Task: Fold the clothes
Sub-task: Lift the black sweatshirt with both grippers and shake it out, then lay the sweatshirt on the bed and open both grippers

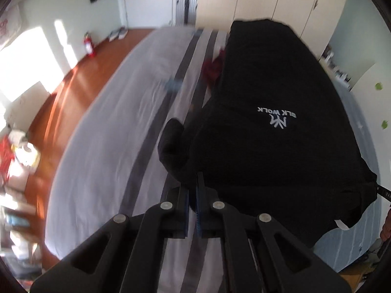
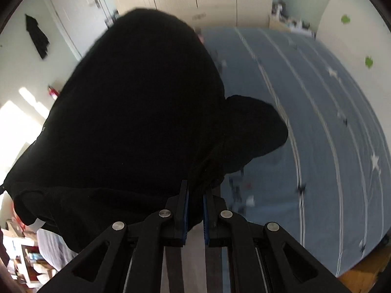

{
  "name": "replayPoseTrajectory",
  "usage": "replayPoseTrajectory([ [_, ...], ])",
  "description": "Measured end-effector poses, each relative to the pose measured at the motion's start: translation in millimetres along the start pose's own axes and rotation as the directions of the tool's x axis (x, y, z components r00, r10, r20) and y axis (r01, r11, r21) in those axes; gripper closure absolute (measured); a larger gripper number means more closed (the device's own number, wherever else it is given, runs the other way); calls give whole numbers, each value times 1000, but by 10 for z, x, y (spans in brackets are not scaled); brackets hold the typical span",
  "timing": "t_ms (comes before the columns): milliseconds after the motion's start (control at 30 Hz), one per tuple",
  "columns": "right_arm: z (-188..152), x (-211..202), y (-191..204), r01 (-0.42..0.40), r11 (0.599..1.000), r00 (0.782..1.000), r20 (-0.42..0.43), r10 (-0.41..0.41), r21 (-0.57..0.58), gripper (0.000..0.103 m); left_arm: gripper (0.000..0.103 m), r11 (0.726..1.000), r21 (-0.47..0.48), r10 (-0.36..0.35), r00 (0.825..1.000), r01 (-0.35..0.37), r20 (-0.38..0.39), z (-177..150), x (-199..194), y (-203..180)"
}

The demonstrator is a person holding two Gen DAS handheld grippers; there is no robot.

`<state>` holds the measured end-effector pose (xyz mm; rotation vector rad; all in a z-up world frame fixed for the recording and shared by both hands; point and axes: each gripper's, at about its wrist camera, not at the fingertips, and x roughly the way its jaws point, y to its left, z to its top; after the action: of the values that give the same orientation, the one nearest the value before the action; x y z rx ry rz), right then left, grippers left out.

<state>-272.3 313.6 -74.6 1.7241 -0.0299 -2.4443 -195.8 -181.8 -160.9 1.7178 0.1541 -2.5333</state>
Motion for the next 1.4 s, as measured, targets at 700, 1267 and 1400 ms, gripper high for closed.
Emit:
replayPoseTrajectory([
  [700,-1967,1288,-409,56,998,958,-282,-51,11,95,82,997,76,-5,989,17,-149,-1294,858,-40],
  [1267,-1436,599,-855,116,990,992,-50,-113,80,81,55,996,-22,89,993,-91,-72,247,2160,683],
  [1400,-1334,863,-1057,176,970,984,-62,-168,167,71,55,999,-15,48,996,-49,-78,444,2455,603],
])
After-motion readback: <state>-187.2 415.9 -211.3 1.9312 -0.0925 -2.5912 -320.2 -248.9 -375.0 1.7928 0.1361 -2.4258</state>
